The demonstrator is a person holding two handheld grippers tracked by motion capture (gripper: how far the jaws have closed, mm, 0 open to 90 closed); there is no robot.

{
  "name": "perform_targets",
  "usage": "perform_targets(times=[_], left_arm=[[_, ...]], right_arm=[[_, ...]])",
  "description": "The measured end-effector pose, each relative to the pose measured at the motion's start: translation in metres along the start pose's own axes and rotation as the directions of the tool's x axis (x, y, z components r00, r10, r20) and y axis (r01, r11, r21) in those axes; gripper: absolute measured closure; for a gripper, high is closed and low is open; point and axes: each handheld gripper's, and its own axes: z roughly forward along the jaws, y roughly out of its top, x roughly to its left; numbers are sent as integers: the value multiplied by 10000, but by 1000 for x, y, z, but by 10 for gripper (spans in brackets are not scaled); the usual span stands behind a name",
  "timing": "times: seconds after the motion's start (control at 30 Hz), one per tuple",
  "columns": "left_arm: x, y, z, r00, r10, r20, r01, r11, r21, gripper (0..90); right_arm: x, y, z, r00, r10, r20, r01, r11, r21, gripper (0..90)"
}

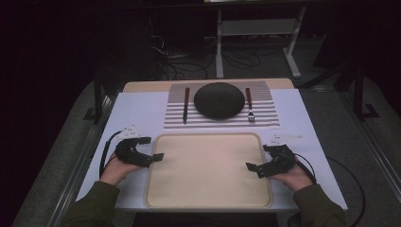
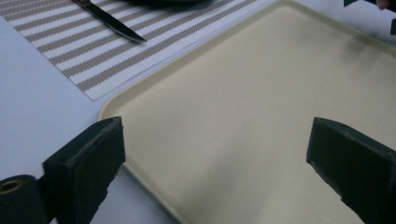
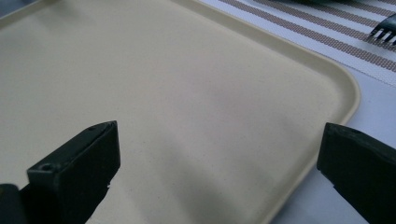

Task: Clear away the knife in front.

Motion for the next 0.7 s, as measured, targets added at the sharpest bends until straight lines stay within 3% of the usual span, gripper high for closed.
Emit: perform_targets(times=[0.37, 0.53, 0.7], left_arm=[[4, 6, 5, 10000, -22, 38, 22, 10000, 43, 177], [5, 9, 5, 10000, 58, 37, -57, 9999, -87, 306], [9, 15, 7, 9998, -155, -105, 153, 9995, -261, 411]], right_arm=[[0, 3, 2, 10000, -38, -68, 38, 10000, -35, 0], [0, 3, 2, 9999, -61, -124, 60, 10000, -74, 0], [0, 4, 2, 9999, -61, -148, 60, 9999, -103, 0]])
